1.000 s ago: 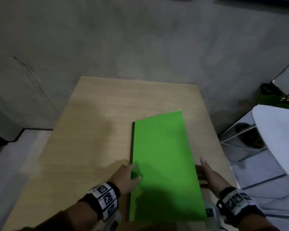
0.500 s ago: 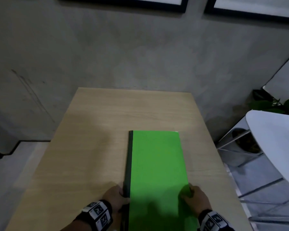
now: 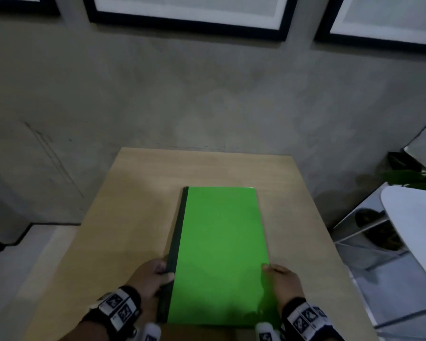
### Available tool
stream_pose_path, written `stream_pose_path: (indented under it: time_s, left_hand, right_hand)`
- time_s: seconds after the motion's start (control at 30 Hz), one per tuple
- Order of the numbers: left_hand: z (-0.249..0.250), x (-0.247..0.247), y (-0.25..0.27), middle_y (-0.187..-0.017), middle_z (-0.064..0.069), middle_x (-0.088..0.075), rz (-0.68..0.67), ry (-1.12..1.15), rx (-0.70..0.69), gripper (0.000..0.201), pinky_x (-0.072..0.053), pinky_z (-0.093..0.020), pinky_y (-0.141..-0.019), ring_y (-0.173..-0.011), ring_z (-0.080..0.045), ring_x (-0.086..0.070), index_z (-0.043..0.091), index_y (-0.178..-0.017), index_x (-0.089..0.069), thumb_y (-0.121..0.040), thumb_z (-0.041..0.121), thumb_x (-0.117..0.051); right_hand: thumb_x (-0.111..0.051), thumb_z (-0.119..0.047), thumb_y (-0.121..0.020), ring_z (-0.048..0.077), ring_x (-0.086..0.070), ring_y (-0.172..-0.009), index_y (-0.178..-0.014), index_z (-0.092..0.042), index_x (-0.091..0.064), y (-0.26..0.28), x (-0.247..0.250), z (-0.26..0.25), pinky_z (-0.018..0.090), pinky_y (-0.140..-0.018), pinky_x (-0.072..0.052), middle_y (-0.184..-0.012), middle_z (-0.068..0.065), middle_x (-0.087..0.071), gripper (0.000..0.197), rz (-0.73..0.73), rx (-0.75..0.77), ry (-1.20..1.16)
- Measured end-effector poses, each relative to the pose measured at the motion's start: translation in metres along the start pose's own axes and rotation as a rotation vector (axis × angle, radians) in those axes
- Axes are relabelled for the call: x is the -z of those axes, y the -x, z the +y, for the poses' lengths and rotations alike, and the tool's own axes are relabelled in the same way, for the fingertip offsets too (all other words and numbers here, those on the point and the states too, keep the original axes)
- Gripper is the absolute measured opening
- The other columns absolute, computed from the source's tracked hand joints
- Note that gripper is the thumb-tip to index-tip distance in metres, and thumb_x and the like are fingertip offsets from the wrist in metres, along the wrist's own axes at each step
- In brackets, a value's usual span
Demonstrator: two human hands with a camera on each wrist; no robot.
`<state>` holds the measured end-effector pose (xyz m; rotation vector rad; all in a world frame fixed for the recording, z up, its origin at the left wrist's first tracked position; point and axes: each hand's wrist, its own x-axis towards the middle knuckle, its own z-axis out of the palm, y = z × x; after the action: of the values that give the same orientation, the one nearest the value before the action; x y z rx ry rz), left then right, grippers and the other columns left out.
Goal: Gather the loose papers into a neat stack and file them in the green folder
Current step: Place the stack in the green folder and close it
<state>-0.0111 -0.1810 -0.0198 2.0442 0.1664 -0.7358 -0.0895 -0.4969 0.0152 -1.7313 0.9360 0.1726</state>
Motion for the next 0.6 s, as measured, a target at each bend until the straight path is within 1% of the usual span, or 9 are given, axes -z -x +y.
stream_pose_path:
  time_s: [0.07, 0.1, 0.17, 0.27, 0.3, 0.37, 0.43, 0.5, 0.6]
  left_hand:
    - [0.021, 0.021, -0.024, -0.092, -0.015, -0.070, 0.045, -0.031, -0.020, 0.030, -0.046, -0.040, -0.088, -0.090, -0.030, -0.064, 0.003, -0.091, -0.061, -0.076, 0.028, -0.070]
    - [0.030, 0.029, -0.037, -0.093, -0.014, -0.070, 0.069, -0.040, -0.037, 0.034, -0.046, -0.042, -0.089, -0.092, -0.031, -0.064, 0.004, -0.091, -0.062, -0.073, 0.032, -0.070]
    - [0.043, 0.040, -0.063, -0.096, -0.013, -0.069, 0.129, -0.061, -0.036, 0.037, -0.045, -0.039, -0.088, -0.094, -0.031, -0.063, 0.005, -0.094, -0.062, -0.074, 0.034, -0.070]
    - [0.060, 0.045, -0.096, -0.100, -0.010, -0.065, 0.205, -0.090, 0.002, 0.028, -0.042, -0.032, -0.084, -0.098, -0.028, -0.059, 0.005, -0.100, -0.061, -0.082, 0.026, -0.069]
    - [0.063, 0.044, -0.106, -0.102, -0.007, -0.062, 0.213, -0.108, 0.016, 0.028, -0.041, -0.031, -0.084, -0.102, -0.028, -0.058, 0.008, -0.102, -0.060, -0.083, 0.027, -0.068]
    - [0.065, 0.042, -0.126, -0.105, -0.004, -0.059, 0.195, -0.189, 0.038, 0.029, -0.040, -0.028, -0.082, -0.106, -0.027, -0.057, 0.013, -0.107, -0.057, -0.085, 0.031, -0.064]
    - [0.070, 0.038, -0.142, -0.103, -0.004, -0.061, 0.191, -0.272, 0.046, 0.024, -0.041, -0.027, -0.076, -0.099, -0.025, -0.059, 0.017, -0.098, -0.054, -0.085, 0.036, -0.062]
    - [0.075, 0.036, -0.157, -0.100, -0.002, -0.063, 0.229, -0.276, 0.036, 0.022, -0.042, -0.027, -0.074, -0.092, -0.022, -0.059, 0.020, -0.095, -0.053, -0.085, 0.037, -0.061]
    - [0.079, 0.038, -0.171, -0.103, -0.001, -0.064, 0.268, -0.249, 0.011, 0.025, -0.043, -0.026, -0.076, -0.094, -0.022, -0.060, 0.021, -0.102, -0.055, -0.085, 0.038, -0.061]
  right_hand:
    - [-0.063, -0.022, -0.086, 0.029, -0.066, -0.091, -0.091, -0.013, -0.074, -0.023, -0.013, -0.025, 0.041, -0.093, -0.051, -0.094, 0.013, -0.073, 0.015, 0.016, 0.028, 0.002]
    - [-0.064, -0.024, -0.086, 0.030, -0.065, -0.097, -0.101, -0.009, -0.073, -0.037, -0.020, -0.037, 0.040, -0.096, -0.050, -0.104, 0.015, -0.072, 0.023, 0.025, 0.028, 0.016]
    - [-0.064, -0.027, -0.086, 0.030, -0.063, -0.103, -0.109, -0.008, -0.070, -0.064, -0.033, -0.059, 0.037, -0.099, -0.047, -0.114, 0.014, -0.069, 0.031, 0.039, 0.022, 0.028]
    - [-0.061, -0.030, -0.087, 0.026, -0.063, -0.102, -0.111, -0.011, -0.070, -0.100, -0.051, -0.085, 0.025, -0.090, -0.045, -0.116, 0.012, -0.069, 0.033, 0.039, 0.023, 0.116]
    - [-0.059, -0.032, -0.087, 0.026, -0.063, -0.101, -0.111, -0.011, -0.070, -0.111, -0.055, -0.092, 0.024, -0.086, -0.044, -0.116, 0.012, -0.069, 0.033, 0.039, 0.014, 0.162]
    - [-0.055, -0.033, -0.088, 0.028, -0.063, -0.105, -0.112, -0.014, -0.069, -0.130, -0.064, -0.101, 0.026, -0.086, -0.045, -0.117, 0.013, -0.069, 0.034, 0.039, -0.019, 0.249]
    - [-0.053, -0.033, -0.089, 0.030, -0.063, -0.107, -0.114, -0.014, -0.069, -0.147, -0.070, -0.107, 0.027, -0.087, -0.046, -0.118, 0.014, -0.068, 0.035, 0.066, -0.021, 0.315]
    - [-0.052, -0.035, -0.090, 0.031, -0.063, -0.106, -0.113, -0.013, -0.069, -0.162, -0.074, -0.116, 0.026, -0.086, -0.046, -0.115, 0.015, -0.069, 0.036, 0.116, -0.002, 0.367]
    - [-0.055, -0.035, -0.089, 0.031, -0.064, -0.105, -0.112, -0.011, -0.069, -0.179, -0.077, -0.127, 0.026, -0.084, -0.047, -0.113, 0.016, -0.070, 0.036, 0.138, 0.012, 0.391]
